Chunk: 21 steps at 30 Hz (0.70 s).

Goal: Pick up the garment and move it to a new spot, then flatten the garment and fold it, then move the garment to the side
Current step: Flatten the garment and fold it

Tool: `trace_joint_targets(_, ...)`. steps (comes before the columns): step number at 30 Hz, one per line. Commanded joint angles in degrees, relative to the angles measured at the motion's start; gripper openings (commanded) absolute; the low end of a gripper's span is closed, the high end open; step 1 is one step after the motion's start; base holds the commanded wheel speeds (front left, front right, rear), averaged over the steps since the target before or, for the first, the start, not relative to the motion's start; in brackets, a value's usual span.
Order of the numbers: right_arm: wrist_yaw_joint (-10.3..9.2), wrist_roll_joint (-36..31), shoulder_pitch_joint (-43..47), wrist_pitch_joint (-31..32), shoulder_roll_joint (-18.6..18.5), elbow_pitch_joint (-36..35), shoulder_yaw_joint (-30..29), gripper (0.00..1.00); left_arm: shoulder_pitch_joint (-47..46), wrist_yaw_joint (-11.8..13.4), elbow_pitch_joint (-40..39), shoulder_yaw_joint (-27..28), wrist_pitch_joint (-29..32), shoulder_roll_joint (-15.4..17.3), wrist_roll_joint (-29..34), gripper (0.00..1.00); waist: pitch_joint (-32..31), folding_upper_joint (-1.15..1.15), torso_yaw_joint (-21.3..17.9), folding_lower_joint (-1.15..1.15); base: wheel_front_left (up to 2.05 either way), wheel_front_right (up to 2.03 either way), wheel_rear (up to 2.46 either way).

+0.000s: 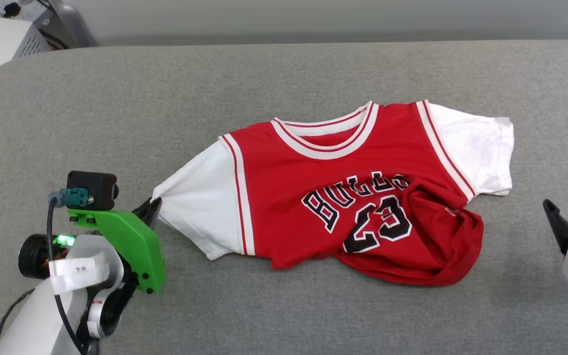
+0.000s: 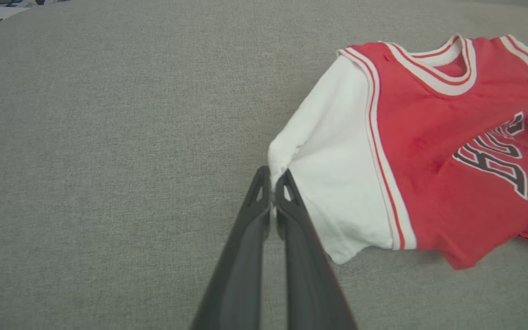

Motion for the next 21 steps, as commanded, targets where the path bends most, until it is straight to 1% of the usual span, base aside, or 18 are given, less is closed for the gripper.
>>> trace_joint_targets(1, 0.01, 1.75, -2.95, 4.49, -2.37, -0.47, 0.35, 1.0, 1.29, 1.02, -2.83, 0.09, 0.59, 0.73, 0.65, 0.0, 2.79, 0.0, 1.62, 0.0, 0.0, 0.0, 0.0)
trace_joint_targets(3, 0.01, 4.93, -6.23, 10.89, -4.43, -0.48, 0.94, 1.0, 1.85, 1.92, -6.47, -0.23, 1.35, 0.96, 1.29, 0.0, 4.34, 0.0, 2.28, 0.0, 0.0, 0.0, 0.0)
trace_joint_targets(5, 0.01, 6.7, -10.06, 16.5, -6.27, -0.14, 0.88, 1.0, 1.94, 2.6, -9.6, -0.61, 2.01, 1.06, 1.91, 0.0, 6.07, 0.0, 2.95, 0.0, 0.0, 0.0, 0.0)
trace_joint_targets(9, 0.01, 7.95, -18.5, 24.62, -8.08, 2.86, 0.53, 1.0, 1.18, 3.27, -14.25, -1.61, 3.13, 1.06, 3.03, 0.0, 9.78, 0.0, 4.64, 0.0, 0.0, 0.0, 0.0)
trace_joint_targets(11, 0.01, 7.37, -22.35, 26.51, -9.08, 5.11, 0.99, 1.0, 0.51, 3.45, -15.76, -2.04, 3.43, 0.94, 3.53, 0.0, 11.34, 0.0, 5.48, 0.0, 0.0, 0.0, 0.0)
trace_joint_targets(15, 0.01, 5.89, -28.47, 27.41, -10.53, 10.36, 2.43, 1.0, -0.62, 3.6, -17.66, -2.82, 3.73, 0.65, 4.29, 0.0, 13.77, 0.0, 7.14, 0.0, 0.0, 0.0, 0.0)
trace_joint_targets(18, 0.01, 4.8, -31.42, 26.77, -11.53, 14.01, 3.52, 1.0, -1.29, 3.52, -18.3, -3.31, 3.69, 0.41, 4.62, 0.0, 15.08, 0.0, 8.3, 0.0, 0.0, 0.0, 0.0)
trace_joint_targets(21, 0.01, 3.52, -33.25, 25.17, -11.75, 17.41, 3.97, 1.0, -1.85, 3.46, -18.19, -3.91, 3.21, -0.06, 5.06, 0.0, 16.11, 0.0, 9.34, 0.0, 0.0, 0.0, 0.0)
